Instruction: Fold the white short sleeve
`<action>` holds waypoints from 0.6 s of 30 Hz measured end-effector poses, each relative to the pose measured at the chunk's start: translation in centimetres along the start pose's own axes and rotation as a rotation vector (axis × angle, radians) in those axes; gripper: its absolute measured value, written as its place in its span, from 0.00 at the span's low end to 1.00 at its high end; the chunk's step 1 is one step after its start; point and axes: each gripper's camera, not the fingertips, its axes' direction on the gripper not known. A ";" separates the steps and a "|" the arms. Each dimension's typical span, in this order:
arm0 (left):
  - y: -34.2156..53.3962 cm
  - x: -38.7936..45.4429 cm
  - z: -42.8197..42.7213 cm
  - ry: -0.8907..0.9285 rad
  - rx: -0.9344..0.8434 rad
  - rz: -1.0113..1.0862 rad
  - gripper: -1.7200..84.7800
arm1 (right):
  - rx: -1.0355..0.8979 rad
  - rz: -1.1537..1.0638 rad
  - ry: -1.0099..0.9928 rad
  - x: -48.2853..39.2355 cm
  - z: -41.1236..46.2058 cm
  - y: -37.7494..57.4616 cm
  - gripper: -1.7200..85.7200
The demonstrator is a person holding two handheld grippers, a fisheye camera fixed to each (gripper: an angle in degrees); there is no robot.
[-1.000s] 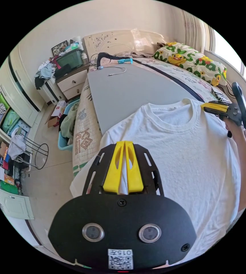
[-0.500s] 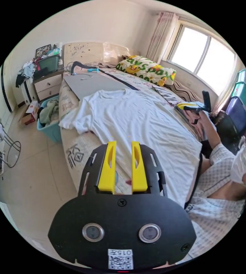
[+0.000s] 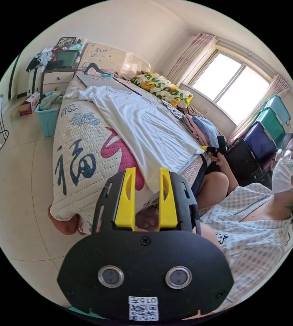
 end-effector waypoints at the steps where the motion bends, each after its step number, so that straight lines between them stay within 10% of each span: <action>1: 0.2 -0.1 0.3 0.010 -0.025 -0.002 0.06 | 0.001 -0.001 -0.005 -0.1 -0.3 0.2 0.09; 18: 7.6 1.4 0.5 -0.047 -0.032 0.043 0.07 | 0.020 0.040 0.122 -1.6 -8.6 7.9 0.12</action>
